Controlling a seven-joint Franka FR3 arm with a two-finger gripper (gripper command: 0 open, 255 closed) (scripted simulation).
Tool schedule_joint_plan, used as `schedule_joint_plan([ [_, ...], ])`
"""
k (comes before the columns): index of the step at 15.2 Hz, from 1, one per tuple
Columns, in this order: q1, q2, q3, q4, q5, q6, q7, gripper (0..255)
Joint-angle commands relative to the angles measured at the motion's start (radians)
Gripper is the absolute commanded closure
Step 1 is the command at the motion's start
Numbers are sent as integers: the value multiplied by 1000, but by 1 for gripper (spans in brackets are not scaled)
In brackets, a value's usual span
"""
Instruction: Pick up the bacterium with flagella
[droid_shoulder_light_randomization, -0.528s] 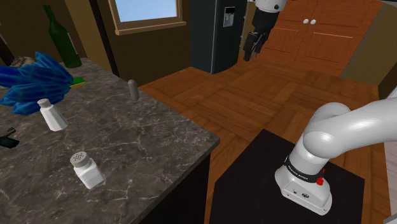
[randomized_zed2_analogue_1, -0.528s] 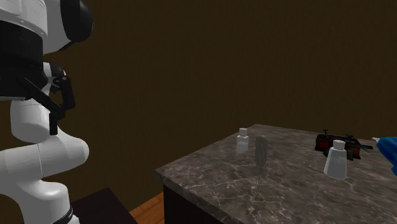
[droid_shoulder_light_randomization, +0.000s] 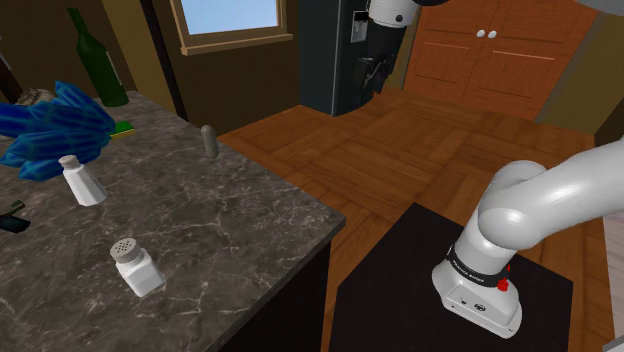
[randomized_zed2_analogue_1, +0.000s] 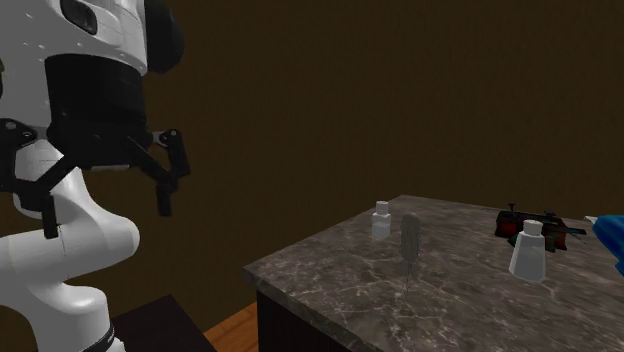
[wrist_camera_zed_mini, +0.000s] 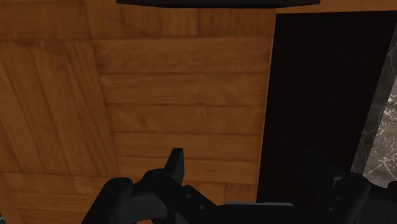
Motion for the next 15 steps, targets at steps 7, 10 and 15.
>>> schedule_joint_plan([
  [7,46,182,99,101,110,83,135,0],
  [10,60,261,133,157,140,111,182,0],
  [15,82,402,189,272,173,152,260,0],
])
